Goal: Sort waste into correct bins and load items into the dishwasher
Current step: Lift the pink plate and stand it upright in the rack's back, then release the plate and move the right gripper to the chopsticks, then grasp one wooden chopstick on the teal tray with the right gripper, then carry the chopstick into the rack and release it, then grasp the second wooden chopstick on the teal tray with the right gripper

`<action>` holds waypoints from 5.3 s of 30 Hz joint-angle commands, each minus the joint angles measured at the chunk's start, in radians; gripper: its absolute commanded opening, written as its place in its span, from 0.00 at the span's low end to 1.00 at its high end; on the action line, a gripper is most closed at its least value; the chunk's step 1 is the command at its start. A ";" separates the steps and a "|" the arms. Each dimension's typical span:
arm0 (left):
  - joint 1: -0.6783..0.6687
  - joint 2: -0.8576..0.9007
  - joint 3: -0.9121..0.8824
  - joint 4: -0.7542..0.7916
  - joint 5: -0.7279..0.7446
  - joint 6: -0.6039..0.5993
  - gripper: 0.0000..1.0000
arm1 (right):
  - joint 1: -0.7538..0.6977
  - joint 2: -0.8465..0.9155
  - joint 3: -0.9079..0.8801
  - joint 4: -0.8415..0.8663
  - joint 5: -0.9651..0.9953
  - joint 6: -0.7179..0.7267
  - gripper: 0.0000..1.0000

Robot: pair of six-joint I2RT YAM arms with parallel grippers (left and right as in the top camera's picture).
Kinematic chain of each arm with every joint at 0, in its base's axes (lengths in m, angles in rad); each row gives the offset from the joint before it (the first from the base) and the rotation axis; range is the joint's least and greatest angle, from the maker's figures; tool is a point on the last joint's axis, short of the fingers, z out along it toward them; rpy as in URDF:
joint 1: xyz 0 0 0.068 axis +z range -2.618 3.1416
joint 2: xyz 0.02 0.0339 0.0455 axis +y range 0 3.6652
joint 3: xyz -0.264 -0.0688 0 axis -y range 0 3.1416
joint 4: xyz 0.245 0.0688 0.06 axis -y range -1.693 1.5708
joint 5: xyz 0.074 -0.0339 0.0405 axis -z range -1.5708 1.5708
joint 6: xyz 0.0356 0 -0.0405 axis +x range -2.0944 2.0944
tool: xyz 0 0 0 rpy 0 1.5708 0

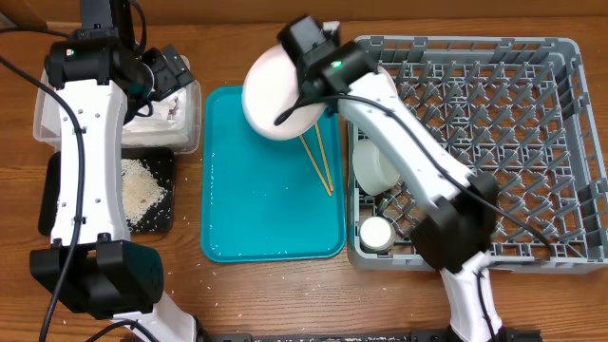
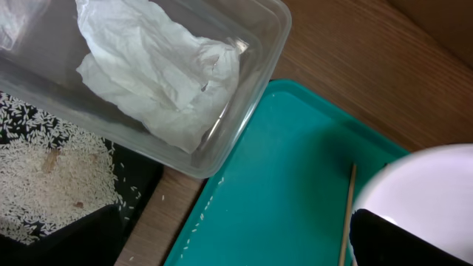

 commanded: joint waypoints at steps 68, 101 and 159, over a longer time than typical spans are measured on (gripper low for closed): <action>-0.002 -0.018 0.014 0.001 -0.007 0.022 1.00 | 0.016 0.213 -0.077 0.054 -0.449 -0.328 0.54; -0.002 -0.018 0.014 0.001 -0.007 0.022 1.00 | 0.026 0.182 -0.029 -0.064 -0.463 -0.287 0.04; -0.002 -0.018 0.014 0.001 -0.007 0.022 1.00 | -0.039 -0.132 -0.246 0.159 -0.402 -0.191 0.47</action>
